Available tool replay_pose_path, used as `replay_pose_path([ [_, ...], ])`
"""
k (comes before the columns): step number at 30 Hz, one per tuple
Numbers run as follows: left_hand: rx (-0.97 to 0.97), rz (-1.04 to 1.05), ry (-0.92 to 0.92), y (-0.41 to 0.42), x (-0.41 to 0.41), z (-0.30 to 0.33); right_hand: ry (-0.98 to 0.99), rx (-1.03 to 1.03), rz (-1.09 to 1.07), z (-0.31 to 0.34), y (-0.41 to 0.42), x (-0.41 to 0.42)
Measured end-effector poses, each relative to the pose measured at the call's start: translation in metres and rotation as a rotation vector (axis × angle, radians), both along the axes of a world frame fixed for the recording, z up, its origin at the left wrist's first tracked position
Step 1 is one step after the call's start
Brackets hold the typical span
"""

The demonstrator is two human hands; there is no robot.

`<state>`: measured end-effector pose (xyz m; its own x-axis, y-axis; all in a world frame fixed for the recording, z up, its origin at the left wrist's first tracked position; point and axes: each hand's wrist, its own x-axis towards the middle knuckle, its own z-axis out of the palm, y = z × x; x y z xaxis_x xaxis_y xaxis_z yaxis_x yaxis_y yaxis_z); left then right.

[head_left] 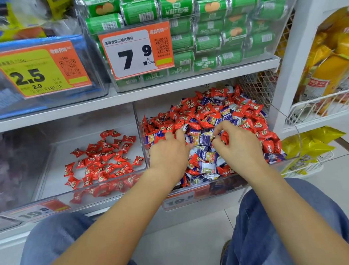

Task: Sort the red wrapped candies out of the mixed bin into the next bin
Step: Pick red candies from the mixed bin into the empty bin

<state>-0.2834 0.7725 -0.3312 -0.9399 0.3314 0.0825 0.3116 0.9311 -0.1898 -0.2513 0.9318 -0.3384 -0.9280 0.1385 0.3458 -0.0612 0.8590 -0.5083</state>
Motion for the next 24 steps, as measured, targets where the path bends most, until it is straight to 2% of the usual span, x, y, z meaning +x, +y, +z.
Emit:
replay_pose_path([
  [2, 0.072, -0.042, 0.037, -0.001, -0.004, 0.005, 0.025, -0.032, -0.019, 0.001, 0.002, 0.001],
  [4, 0.246, -0.053, 0.060, -0.006, -0.013, 0.014, 0.051, -0.130, -0.048, 0.003, 0.008, 0.000],
  [7, 0.518, -0.030, -0.067, -0.017, -0.026, 0.028, 0.043, -0.241, -0.018, 0.012, 0.015, -0.007],
  [11, 0.758, 0.029, -0.235, -0.028, -0.034, 0.039, -0.061, -0.129, 0.108, 0.022, 0.009, -0.029],
  [14, 0.809, 0.064, -0.274, -0.031, -0.034, 0.040, -0.185, 0.147, 0.174, 0.017, -0.002, -0.043],
  [16, 0.816, 0.077, -0.278, -0.032, -0.033, 0.042, -0.180, 0.245, 0.150, 0.012, -0.004, -0.046],
  [21, 0.708, 0.059, -0.214, -0.040, -0.034, 0.048, 0.013, -0.059, 0.077, 0.022, 0.010, -0.031],
  [24, 0.818, 0.029, -0.310, -0.040, -0.034, 0.049, -0.040, -0.158, 0.110, 0.031, 0.015, -0.012],
])
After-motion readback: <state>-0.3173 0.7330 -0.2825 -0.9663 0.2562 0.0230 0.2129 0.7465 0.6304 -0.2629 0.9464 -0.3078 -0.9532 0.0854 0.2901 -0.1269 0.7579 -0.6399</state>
